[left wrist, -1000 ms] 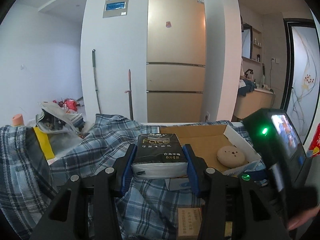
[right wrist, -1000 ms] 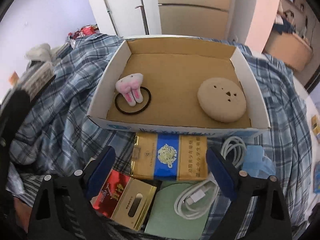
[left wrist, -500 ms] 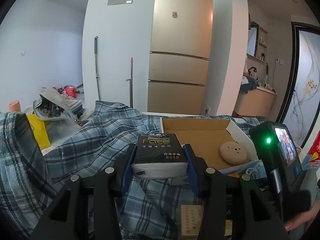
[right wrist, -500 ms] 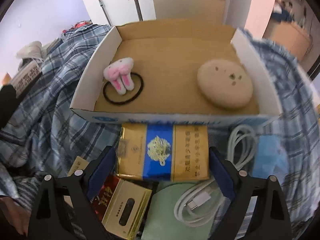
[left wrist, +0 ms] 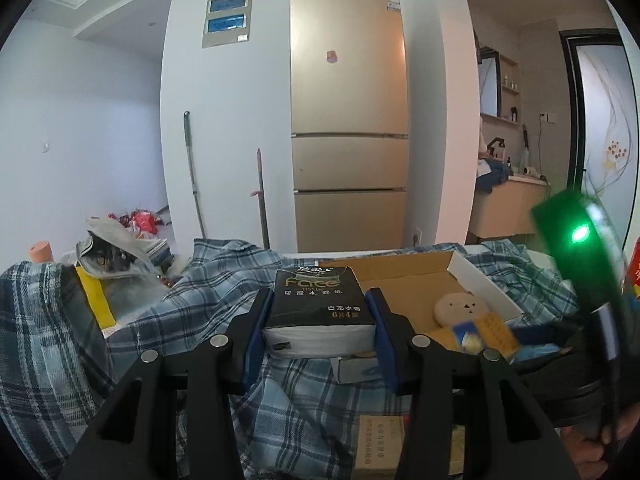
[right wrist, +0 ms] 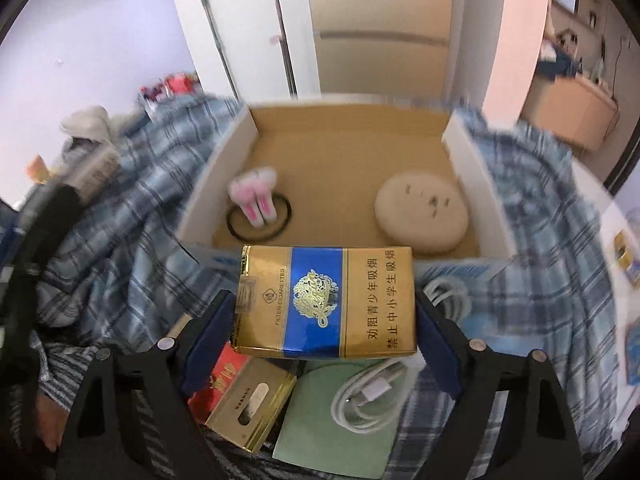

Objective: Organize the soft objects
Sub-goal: 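Carry the gold-blue pack with the right tool over the box while the left tool holds the tissue pack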

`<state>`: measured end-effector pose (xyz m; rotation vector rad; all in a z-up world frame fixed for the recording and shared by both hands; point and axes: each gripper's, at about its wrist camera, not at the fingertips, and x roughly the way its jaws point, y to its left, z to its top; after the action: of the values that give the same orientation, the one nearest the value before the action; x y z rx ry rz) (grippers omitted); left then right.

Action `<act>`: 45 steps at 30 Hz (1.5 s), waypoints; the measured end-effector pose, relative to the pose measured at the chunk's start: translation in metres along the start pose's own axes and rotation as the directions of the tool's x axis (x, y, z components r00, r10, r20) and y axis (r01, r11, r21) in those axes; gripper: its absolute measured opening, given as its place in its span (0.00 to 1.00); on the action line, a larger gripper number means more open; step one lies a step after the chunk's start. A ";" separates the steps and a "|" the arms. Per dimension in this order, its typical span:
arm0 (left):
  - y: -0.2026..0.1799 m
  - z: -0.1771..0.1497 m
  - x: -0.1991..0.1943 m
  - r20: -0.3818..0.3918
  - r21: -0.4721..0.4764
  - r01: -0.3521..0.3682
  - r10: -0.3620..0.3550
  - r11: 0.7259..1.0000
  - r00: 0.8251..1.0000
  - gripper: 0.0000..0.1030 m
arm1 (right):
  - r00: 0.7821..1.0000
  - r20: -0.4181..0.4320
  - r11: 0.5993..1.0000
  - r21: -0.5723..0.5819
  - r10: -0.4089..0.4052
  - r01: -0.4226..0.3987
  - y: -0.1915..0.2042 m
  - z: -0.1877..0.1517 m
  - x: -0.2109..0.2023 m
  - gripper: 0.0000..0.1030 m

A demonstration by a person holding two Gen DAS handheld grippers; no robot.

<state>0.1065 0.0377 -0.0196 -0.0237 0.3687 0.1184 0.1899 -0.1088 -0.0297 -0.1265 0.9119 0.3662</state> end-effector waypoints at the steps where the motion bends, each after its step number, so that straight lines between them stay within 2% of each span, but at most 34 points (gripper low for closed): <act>1: 0.000 0.001 -0.002 0.012 -0.003 0.003 -0.003 1.000 1.000 0.48 | 0.999 0.035 1.000 -0.008 0.001 0.000 0.000 0.001 -0.006 0.83; 6: 0.006 0.006 -0.014 0.075 -0.025 0.020 -0.018 0.999 0.997 0.48 | 0.984 0.179 1.000 0.003 -0.001 0.000 -0.003 0.008 -0.029 0.83; 10: 0.013 0.013 -0.023 0.100 -0.054 0.031 -0.025 0.998 0.995 0.48 | 0.964 0.263 0.999 0.004 -0.036 0.037 -0.003 0.013 -0.043 0.83; 14: 0.009 0.018 -0.032 0.137 -0.001 0.021 -0.020 1.000 0.990 0.48 | 0.955 0.292 0.999 0.031 -0.048 0.041 -0.013 0.015 -0.055 0.83; 20: -0.001 0.034 -0.053 0.165 0.015 0.035 -0.037 0.999 0.986 0.48 | 0.933 0.355 0.997 0.072 -0.054 0.031 -0.027 0.021 -0.082 0.83; 29: -0.020 0.094 -0.081 0.223 0.015 0.051 -0.053 0.999 0.973 0.48 | 0.904 0.411 0.993 0.053 -0.114 0.102 -0.033 0.046 -0.128 0.83; 33: -0.031 0.122 -0.070 0.181 0.019 0.060 -0.063 0.998 0.981 0.48 | 0.869 0.467 0.985 0.028 -0.162 0.168 -0.028 0.072 -0.143 0.83; 35: -0.035 0.135 -0.063 0.170 0.012 0.074 -0.075 0.997 0.983 0.48 | 0.859 0.482 0.984 0.044 -0.173 0.173 -0.031 0.088 -0.147 0.83; 38: -0.039 0.156 -0.052 0.177 0.013 0.048 -0.050 0.999 0.983 0.48 | 0.862 0.481 0.987 0.073 -0.161 0.143 -0.038 0.110 -0.148 0.83; 40: -0.040 0.172 -0.040 0.181 -0.003 0.042 -0.041 0.999 0.983 0.48 | 0.856 0.491 0.987 0.082 -0.161 0.139 -0.043 0.123 -0.148 0.83; 45: -0.041 0.194 -0.007 0.166 -0.014 0.024 -0.021 1.000 0.986 0.48 | 0.853 0.501 0.988 0.111 -0.145 0.103 -0.057 0.146 -0.141 0.83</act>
<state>0.1742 0.0045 0.1642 -0.0335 0.2010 0.0999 0.2418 -0.1602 0.1678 -0.0107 0.3881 0.2231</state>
